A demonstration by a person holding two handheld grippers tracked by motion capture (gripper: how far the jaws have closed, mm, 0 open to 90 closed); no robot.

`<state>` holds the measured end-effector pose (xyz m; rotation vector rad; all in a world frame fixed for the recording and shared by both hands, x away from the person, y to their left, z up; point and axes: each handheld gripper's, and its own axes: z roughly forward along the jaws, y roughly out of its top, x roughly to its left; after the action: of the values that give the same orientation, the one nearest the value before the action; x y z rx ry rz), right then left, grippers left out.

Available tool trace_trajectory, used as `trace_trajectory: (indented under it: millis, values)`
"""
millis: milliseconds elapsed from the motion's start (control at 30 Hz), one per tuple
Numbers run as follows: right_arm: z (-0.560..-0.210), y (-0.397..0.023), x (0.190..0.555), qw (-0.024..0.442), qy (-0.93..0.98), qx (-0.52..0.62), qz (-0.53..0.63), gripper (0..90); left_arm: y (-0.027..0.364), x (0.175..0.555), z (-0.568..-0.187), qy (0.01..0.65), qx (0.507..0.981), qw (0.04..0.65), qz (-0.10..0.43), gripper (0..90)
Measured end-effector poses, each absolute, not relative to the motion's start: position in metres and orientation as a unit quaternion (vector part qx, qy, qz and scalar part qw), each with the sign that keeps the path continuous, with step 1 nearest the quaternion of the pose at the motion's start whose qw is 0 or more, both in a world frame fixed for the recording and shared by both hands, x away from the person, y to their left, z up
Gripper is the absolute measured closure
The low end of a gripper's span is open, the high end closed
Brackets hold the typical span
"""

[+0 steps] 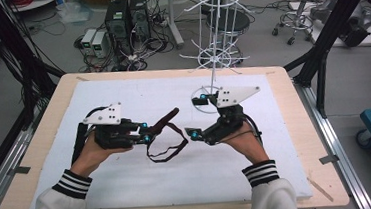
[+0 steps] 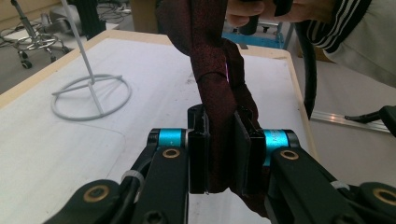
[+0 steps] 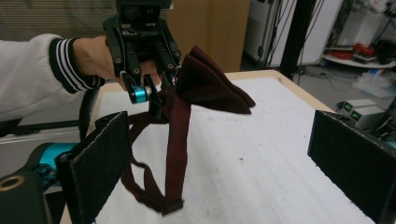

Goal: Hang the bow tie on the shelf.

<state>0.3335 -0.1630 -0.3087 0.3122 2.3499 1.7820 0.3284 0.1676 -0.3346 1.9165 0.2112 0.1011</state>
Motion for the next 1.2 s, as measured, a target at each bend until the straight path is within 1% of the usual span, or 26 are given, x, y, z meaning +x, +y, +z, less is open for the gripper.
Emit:
trace_trajectory:
  millis: [167,233,267,300,333,433,467,500,633,733,767,800,867,900,933,1000,1200]
  values:
    - [-0.306,-0.154,0.34,0.084,0.795,0.099,0.592,5.7,0.163,0.328,-0.335,0.083,0.815,0.572,0.038,77.6]
    - [-0.305,-0.152,0.342,0.083,0.795,0.095,0.594,10.5,0.161,0.328,-0.335,0.08,0.816,0.571,0.037,77.6]
    - [-0.305,-0.151,0.343,0.082,0.795,0.092,0.593,18.2,0.161,0.327,-0.335,0.081,0.816,0.571,0.037,77.6]
    - [-0.305,-0.151,0.343,0.082,0.795,0.092,0.593,18.2,0.16,0.328,-0.335,0.08,0.817,0.571,0.037,77.6]
    - [-0.304,-0.151,0.344,0.08,0.797,0.085,0.592,21.0,0.16,0.327,-0.335,0.079,0.817,0.57,0.035,77.6]
    - [-0.304,-0.148,0.347,0.07,0.797,0.082,0.594,21.5,0.16,0.327,-0.336,0.077,0.818,0.569,0.037,77.6]
    - [-0.304,-0.147,0.348,0.067,0.798,0.082,0.593,23.6,0.159,0.327,-0.336,0.077,0.817,0.571,0.036,77.6]
    - [-0.304,-0.147,0.348,0.067,0.798,0.082,0.593,23.6,0.159,0.327,-0.336,0.076,0.816,0.571,0.036,77.6]
    - [-0.306,-0.143,0.35,0.055,0.804,0.07,0.587,30.6,0.159,0.327,-0.336,0.075,0.817,0.57,0.036,77.6]
    - [-0.307,-0.14,0.35,0.055,0.808,0.06,0.584,38.9,0.158,0.327,-0.336,0.074,0.818,0.57,0.035,77.6]
    - [-0.307,-0.14,0.35,0.055,0.808,0.06,0.584,38.9,0.158,0.327,-0.336,0.074,0.816,0.572,0.034,77.6]
    - [-0.307,-0.139,0.35,0.055,0.81,0.056,0.582,51.3,0.157,0.327,-0.336,0.077,0.816,0.572,0.035,77.5]
    - [-0.306,-0.139,0.35,0.055,0.813,0.045,0.578,67.4,0.158,0.328,-0.336,0.081,0.816,0.572,0.036,77.4]
    - [-0.306,-0.139,0.35,0.055,0.813,0.045,0.578,67.4,0.158,0.328,-0.336,0.081,0.816,0.572,0.036,77.4]
    - [-0.305,-0.139,0.348,0.062,0.815,0.035,0.575,78.6,0.159,0.329,-0.336,0.084,0.814,0.574,0.037,77.4]
    - [-0.305,-0.138,0.347,0.061,0.814,0.036,0.577,81.4,0.16,0.329,-0.336,0.085,0.812,0.576,0.036,77.3]
    - [-0.305,-0.139,0.348,0.058,0.813,0.038,0.578,82.9,0.16,0.329,-0.336,0.087,0.812,0.576,0.038,75.7]
